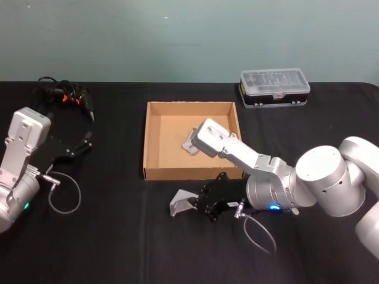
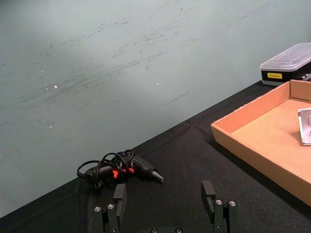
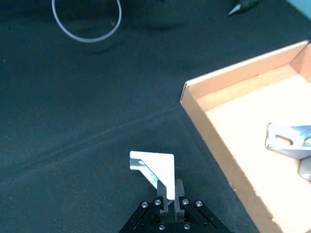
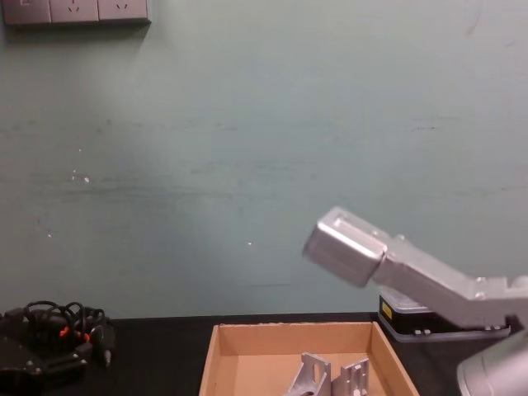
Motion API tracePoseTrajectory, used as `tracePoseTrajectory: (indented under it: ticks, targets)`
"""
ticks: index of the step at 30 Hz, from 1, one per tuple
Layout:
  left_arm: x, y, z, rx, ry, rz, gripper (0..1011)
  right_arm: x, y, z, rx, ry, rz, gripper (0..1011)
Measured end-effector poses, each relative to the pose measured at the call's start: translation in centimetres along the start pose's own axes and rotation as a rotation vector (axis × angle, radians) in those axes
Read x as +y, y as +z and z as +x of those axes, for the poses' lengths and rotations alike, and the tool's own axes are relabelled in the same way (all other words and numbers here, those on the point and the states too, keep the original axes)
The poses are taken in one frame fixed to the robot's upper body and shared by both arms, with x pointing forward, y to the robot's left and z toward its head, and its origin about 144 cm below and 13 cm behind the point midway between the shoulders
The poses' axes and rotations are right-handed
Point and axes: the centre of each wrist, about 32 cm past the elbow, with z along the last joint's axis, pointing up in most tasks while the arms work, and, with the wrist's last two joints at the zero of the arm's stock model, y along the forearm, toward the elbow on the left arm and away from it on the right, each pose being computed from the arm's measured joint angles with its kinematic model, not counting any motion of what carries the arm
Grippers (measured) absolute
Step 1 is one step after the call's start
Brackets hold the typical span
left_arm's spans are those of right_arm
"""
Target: Use one hand to pick up the angle iron from the table and place it into the box.
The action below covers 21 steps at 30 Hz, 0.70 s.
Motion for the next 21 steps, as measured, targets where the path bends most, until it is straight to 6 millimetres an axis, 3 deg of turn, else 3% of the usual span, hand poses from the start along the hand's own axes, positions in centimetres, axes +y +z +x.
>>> tracePoseTrajectory:
  ticks: [12, 21]
  targets:
    - [0.0, 0.0, 0.0, 0.000, 0.000, 0.000, 1011, -1.8, 3.5, 1.5, 0.000, -0.067, 0.070, 72]
    - [0.0, 0.0, 0.0, 0.000, 0.000, 0.000, 1011, -0.5, 5.6, 3.7, 0.054, -0.139, 0.081, 72]
